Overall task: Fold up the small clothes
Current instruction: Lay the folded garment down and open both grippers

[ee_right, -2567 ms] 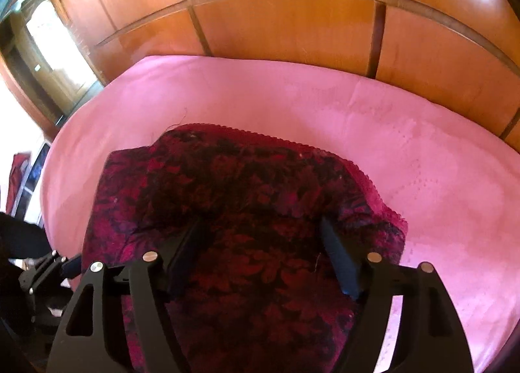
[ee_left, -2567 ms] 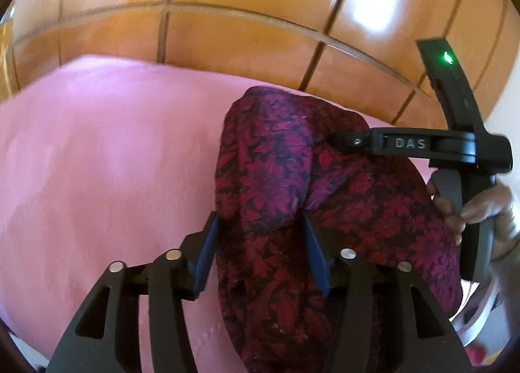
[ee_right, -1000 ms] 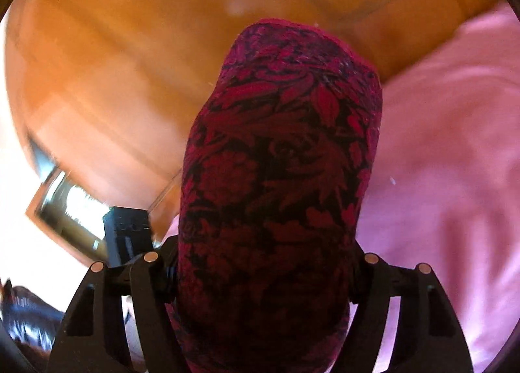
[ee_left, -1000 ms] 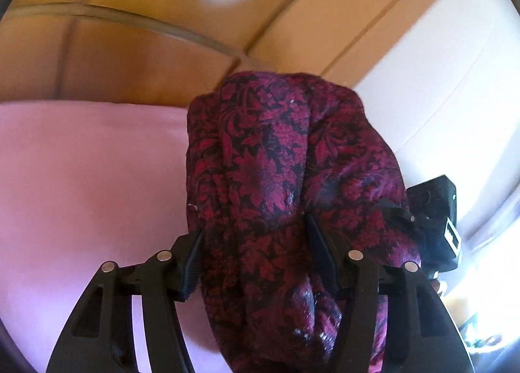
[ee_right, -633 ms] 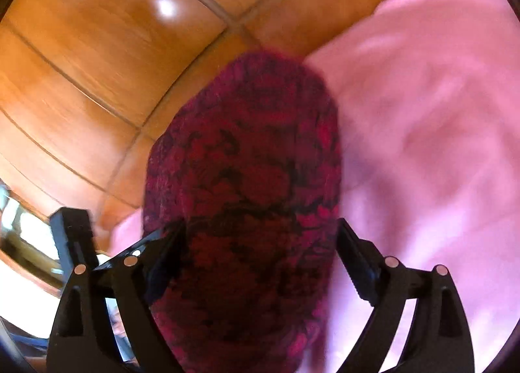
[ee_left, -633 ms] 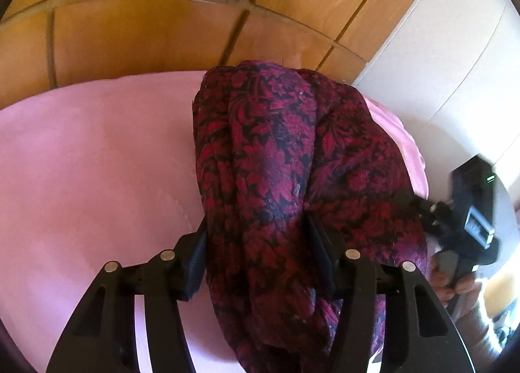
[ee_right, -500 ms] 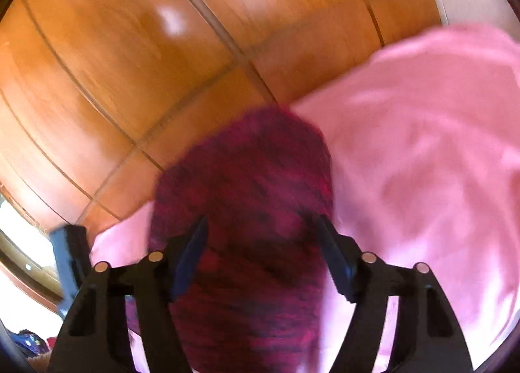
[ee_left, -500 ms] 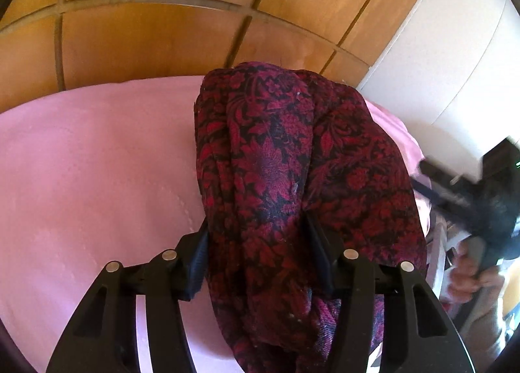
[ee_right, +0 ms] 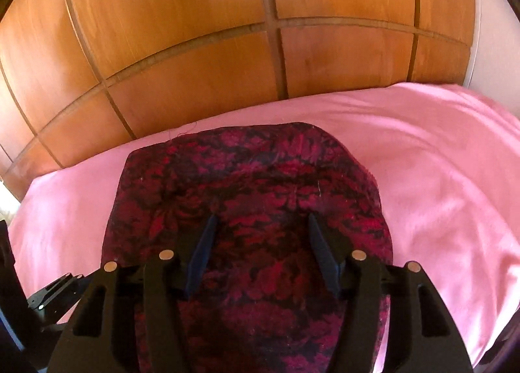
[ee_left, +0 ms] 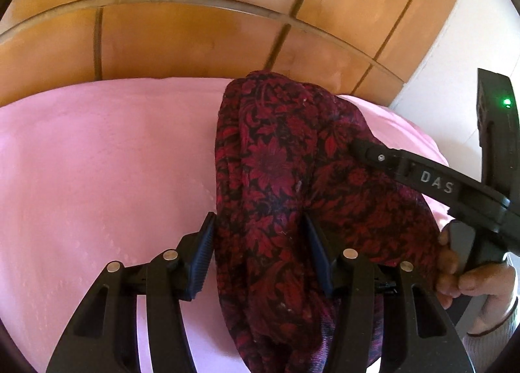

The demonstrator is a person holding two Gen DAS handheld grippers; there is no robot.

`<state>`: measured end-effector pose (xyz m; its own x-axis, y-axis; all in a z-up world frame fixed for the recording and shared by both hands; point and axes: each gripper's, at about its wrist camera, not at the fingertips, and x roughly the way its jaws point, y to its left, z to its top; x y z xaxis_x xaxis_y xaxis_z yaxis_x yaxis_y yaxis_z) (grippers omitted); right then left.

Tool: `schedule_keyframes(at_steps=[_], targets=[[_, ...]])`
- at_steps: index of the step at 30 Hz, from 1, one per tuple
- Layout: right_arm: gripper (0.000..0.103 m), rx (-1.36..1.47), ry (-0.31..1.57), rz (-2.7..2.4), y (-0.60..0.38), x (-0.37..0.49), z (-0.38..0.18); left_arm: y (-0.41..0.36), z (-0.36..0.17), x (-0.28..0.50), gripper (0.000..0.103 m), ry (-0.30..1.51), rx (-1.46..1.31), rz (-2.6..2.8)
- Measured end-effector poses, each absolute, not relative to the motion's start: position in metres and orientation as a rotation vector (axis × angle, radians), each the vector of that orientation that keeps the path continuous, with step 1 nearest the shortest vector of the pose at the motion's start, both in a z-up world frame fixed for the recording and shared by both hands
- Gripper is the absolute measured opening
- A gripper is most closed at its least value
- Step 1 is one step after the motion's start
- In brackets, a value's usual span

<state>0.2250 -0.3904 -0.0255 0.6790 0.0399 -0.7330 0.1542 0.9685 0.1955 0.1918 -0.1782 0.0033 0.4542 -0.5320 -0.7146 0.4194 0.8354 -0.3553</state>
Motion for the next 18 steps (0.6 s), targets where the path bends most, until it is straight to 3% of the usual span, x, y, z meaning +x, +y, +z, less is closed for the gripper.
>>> schedule_keyframes(at_steps=[7,14,18], targets=[[0.062,0.340,0.706,-0.016,-0.390,0.155,0.003,-0.171,0.015,0.172,0.054,0.888,-0.106,-0.550],[0.062,0.247,0.688,-0.138,-0.363,0.108,-0.023,-0.184,0.012,0.176,0.059,0.866,-0.053,-0.540],[0.065,0.295,0.672,-0.145,-0.361,0.097,-0.009,-0.175,0.023,0.169,0.059,0.854,-0.075,-0.526]])
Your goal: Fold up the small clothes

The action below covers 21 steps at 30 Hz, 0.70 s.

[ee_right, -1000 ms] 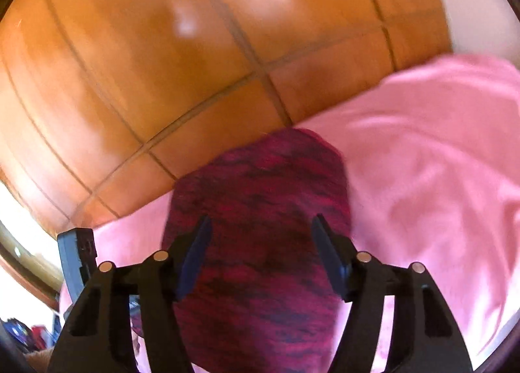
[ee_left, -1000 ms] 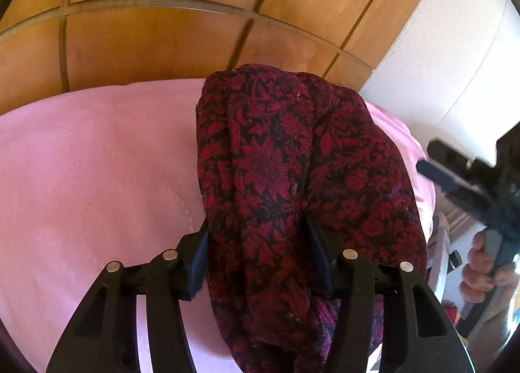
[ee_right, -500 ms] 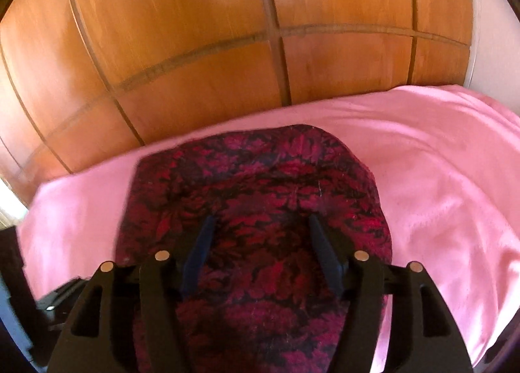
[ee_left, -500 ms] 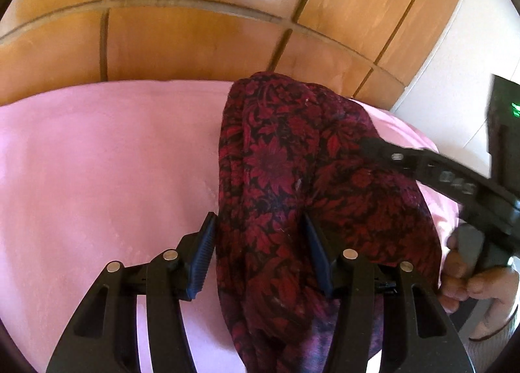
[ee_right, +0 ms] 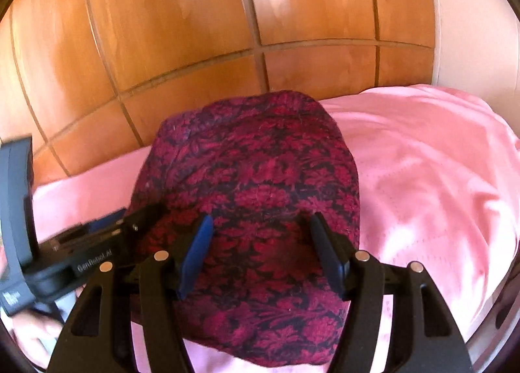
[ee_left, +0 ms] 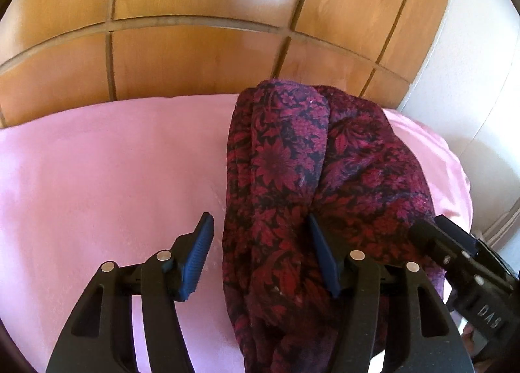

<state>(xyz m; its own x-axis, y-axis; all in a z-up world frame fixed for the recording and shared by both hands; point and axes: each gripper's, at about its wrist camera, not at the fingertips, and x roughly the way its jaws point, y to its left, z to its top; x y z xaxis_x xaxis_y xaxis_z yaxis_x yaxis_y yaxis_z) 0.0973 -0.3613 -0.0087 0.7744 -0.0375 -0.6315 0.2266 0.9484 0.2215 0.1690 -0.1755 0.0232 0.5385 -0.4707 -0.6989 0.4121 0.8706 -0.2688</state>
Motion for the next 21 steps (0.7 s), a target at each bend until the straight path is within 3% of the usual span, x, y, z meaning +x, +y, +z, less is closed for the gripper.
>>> schedule_keyframes(at_steps=[12,15,21], targets=[[0.079,0.326,0.694,-0.236,-0.344,0.058,-0.012,-0.145,0.051,0.127,0.060,0.771,-0.085,-0.488],[0.087,0.301,0.699,-0.261,-0.335,0.048,-0.012,-0.138,0.055,0.116,0.072,0.739,-0.067,-0.457],[0.099,0.241,0.671,-0.326,-0.318,0.031,-0.009,-0.119,0.056,0.096,0.081,0.702,-0.037,-0.397]])
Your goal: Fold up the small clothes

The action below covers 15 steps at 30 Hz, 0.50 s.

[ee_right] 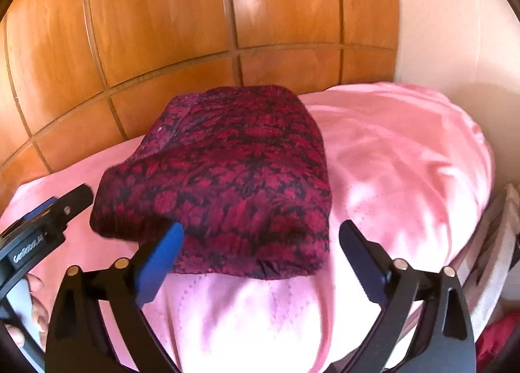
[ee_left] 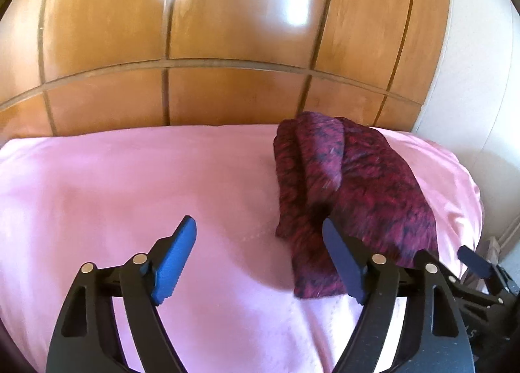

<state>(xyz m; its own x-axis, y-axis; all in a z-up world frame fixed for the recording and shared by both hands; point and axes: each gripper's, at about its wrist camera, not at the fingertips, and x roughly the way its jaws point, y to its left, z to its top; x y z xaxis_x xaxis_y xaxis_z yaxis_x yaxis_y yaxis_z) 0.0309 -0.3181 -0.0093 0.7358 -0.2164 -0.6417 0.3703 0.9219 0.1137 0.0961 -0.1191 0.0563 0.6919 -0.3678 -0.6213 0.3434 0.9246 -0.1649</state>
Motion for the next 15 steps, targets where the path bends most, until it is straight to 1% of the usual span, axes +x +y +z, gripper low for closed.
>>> schedule_keyframes(at_steps=[1,3,5,7,15], targets=[[0.100,0.236,0.665,-0.330,-0.315,0.028,-0.008,-0.116,0.056,0.094,0.083,0.704,-0.037,-0.389],[0.100,0.214,0.653,-0.344,-0.308,0.023,-0.007,-0.108,0.054,0.088,0.086,0.695,-0.040,-0.373],[0.100,0.194,0.642,-0.359,-0.299,0.018,-0.005,-0.104,0.054,0.084,0.086,0.692,-0.040,-0.365],[0.100,0.184,0.632,-0.372,-0.294,0.014,-0.005,-0.101,0.054,0.079,0.090,0.690,-0.036,-0.358],[0.100,0.190,0.646,-0.394,-0.293,0.010,-0.010,-0.097,0.055,0.070,0.094,0.680,-0.027,-0.349]])
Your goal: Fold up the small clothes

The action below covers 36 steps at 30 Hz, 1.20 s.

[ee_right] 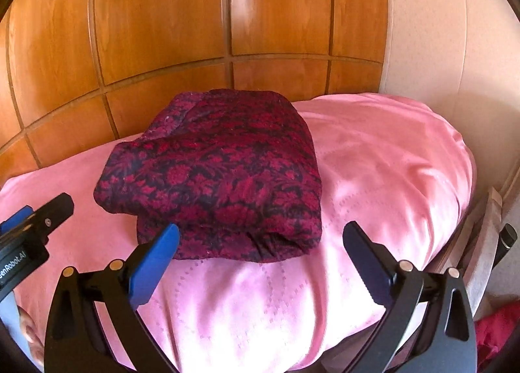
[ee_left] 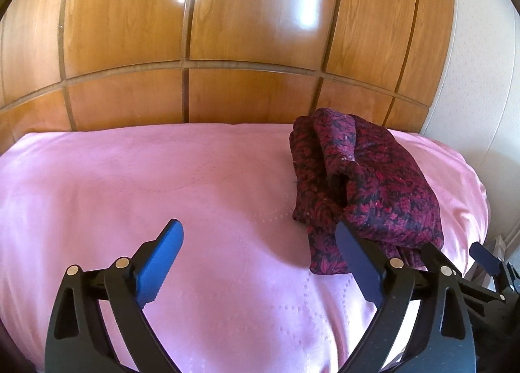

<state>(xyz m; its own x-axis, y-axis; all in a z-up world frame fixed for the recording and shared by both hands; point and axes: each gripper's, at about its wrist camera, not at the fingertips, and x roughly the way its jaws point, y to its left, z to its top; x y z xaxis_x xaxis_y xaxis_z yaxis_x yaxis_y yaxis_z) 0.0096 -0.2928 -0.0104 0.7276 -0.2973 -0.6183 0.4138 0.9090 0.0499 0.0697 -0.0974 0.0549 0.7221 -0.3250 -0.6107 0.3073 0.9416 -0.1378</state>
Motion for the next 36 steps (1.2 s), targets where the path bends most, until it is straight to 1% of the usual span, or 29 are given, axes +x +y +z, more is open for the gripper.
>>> schedule_keyframes(at_steps=[3,6,36], targets=[[0.101,0.186,0.644,-0.399,-0.294,0.008,-0.011,-0.099,0.055,0.068,0.094,0.679,-0.021,-0.354],[0.100,0.189,0.636,-0.400,-0.293,0.007,-0.010,-0.101,0.055,0.065,0.098,0.675,-0.014,-0.356],[0.101,0.164,0.619,-0.386,-0.273,0.005,-0.004,-0.089,0.066,0.053,0.099,0.642,-0.004,-0.355]])
